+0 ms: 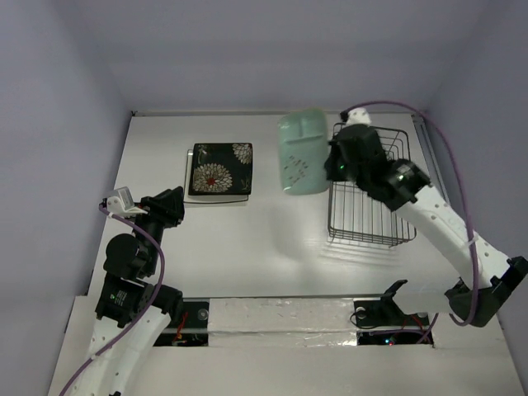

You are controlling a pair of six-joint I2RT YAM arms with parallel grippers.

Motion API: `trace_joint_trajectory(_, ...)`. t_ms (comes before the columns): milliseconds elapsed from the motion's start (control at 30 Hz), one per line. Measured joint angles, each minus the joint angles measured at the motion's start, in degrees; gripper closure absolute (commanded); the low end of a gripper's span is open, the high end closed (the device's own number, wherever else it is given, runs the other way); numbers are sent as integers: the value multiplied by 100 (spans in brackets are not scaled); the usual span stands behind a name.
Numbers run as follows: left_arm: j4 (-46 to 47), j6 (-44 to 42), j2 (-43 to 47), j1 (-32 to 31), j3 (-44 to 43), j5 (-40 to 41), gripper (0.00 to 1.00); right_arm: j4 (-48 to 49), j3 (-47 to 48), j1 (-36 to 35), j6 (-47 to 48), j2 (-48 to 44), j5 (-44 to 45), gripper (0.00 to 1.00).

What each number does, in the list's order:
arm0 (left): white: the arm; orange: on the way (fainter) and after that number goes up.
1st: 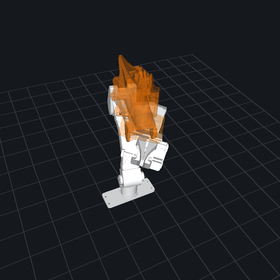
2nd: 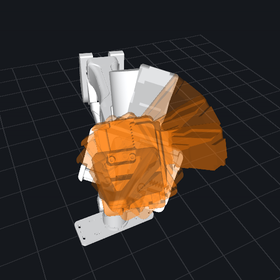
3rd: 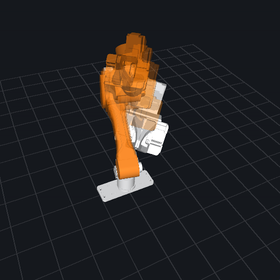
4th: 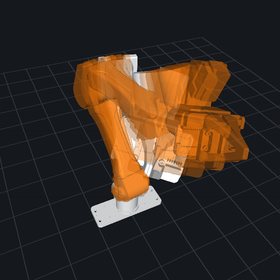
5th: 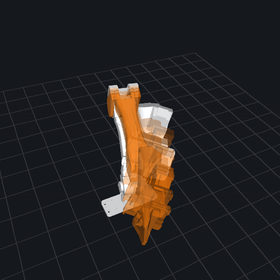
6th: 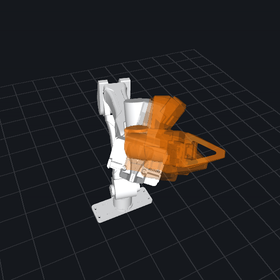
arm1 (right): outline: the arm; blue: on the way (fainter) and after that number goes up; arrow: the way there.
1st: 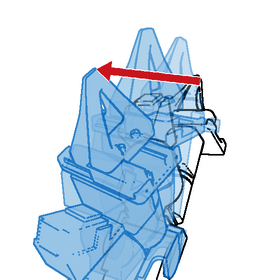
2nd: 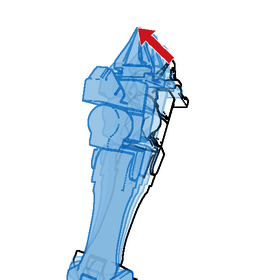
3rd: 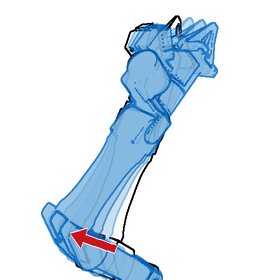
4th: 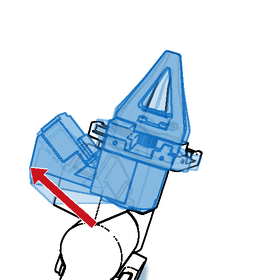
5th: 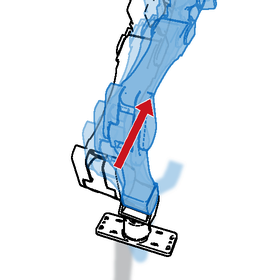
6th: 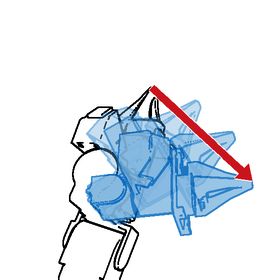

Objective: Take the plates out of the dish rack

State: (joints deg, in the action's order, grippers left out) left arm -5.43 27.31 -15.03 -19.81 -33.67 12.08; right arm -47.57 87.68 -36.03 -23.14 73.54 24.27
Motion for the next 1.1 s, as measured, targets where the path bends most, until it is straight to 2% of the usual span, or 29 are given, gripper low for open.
trace_joint_trajectory(167,-2,-2,-7,0,0,-2,65,1102,-1510,-1193,-527,-52,-678,100)
trace_joint_trajectory(367,-2,-2,-9,0,0,0,65,1694,-2529,-2081,-1106,293,-835,100)
trace_joint_trajectory(533,-2,-2,-9,0,0,-2,64,2280,-3254,-2177,-1602,398,-815,100)
trace_joint_trajectory(700,-2,-2,-13,0,0,-2,64,2455,-3738,-2170,-2138,470,-308,100)
trace_joint_trajectory(933,-2,0,-13,0,0,-2,64,2736,-3897,-2142,-2605,918,76,100)
trace_joint_trajectory(1033,-2,0,-13,0,0,-2,64,2966,-3834,-2142,-2774,1147,142,93)
trace_joint_trajectory(1100,-2,0,-13,0,0,0,64,3051,-3764,-2142,-2889,1300,195,83)
